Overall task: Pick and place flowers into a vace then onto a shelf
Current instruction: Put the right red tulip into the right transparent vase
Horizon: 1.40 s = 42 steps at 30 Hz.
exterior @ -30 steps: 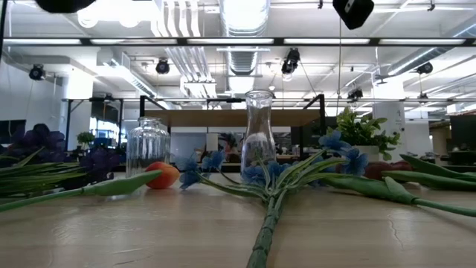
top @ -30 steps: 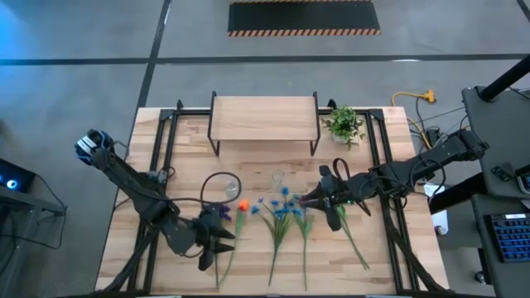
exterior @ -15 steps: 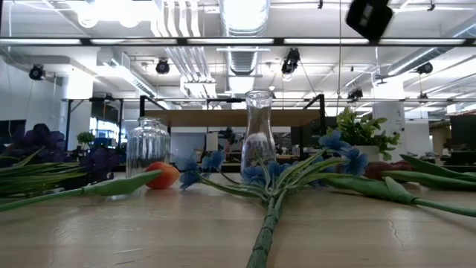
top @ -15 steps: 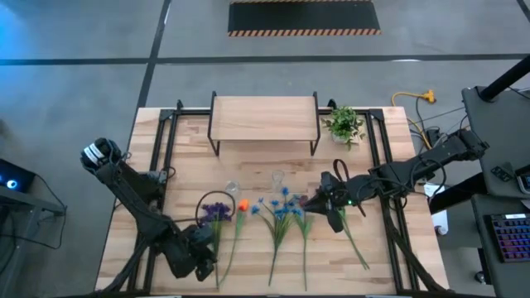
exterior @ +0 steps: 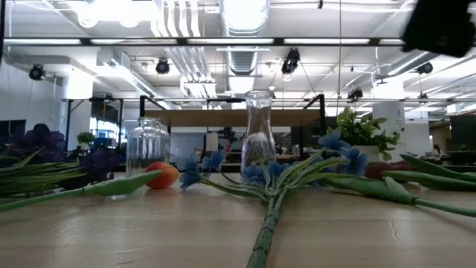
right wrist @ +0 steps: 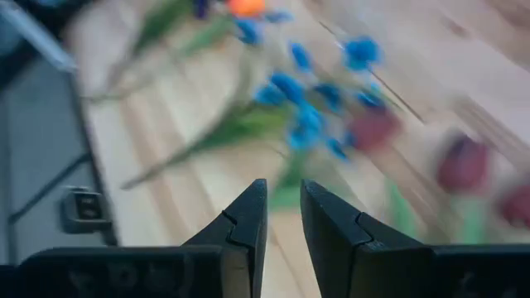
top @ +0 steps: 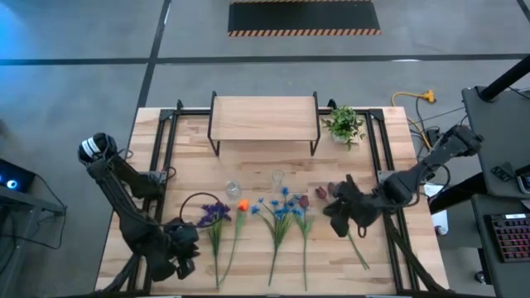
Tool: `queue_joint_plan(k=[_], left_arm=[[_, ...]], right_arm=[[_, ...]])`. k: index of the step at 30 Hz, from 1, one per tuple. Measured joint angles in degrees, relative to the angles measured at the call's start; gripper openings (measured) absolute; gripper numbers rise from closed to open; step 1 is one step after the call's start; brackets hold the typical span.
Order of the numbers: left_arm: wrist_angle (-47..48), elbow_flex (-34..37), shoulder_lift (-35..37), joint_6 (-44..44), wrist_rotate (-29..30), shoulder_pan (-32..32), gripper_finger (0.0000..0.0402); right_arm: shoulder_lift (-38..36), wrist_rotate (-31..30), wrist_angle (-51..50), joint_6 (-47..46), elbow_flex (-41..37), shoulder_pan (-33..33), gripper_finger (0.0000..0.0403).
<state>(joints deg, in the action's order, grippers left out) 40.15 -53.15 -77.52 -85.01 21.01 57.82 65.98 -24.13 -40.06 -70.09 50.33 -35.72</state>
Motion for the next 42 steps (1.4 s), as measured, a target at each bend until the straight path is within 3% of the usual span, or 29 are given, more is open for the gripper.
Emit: queue_joint_plan(k=[6,11,19,33,36,42], left_arm=[[0.48,3.21,-0.02,-0.03,0.5,0.03,0.0074],[1.2,4.78,-0.02,-0.03,4.41,0.03,0.0074],[1.22,6.33,0.0,0.13,10.09,0.03,0.0074],[1.48,7.09,2.58,0.2,15.91,-0.02,0.0074],[1.46,7.15,3.56,-0.05,16.42,-0.06,0.0074],[1.34,7.17,5.18,-0.22,18.75,-0.08,0.0074]], right_arm=[[7.18,2.75,-29.4,-17.52,10.38,-3.75,0.0068],[13.82,11.39,-35.88,-19.36,14.22,-4.33,0.0068],[16.33,12.16,-34.78,-27.18,10.69,-3.36,0.0076],[0.45,13.16,-15.32,-25.09,-6.97,4.66,0.0172],[-1.25,10.51,-15.07,-24.32,-8.57,6.61,0.0177],[-1.41,10.7,-12.51,-18.16,-10.94,11.17,0.0159]])
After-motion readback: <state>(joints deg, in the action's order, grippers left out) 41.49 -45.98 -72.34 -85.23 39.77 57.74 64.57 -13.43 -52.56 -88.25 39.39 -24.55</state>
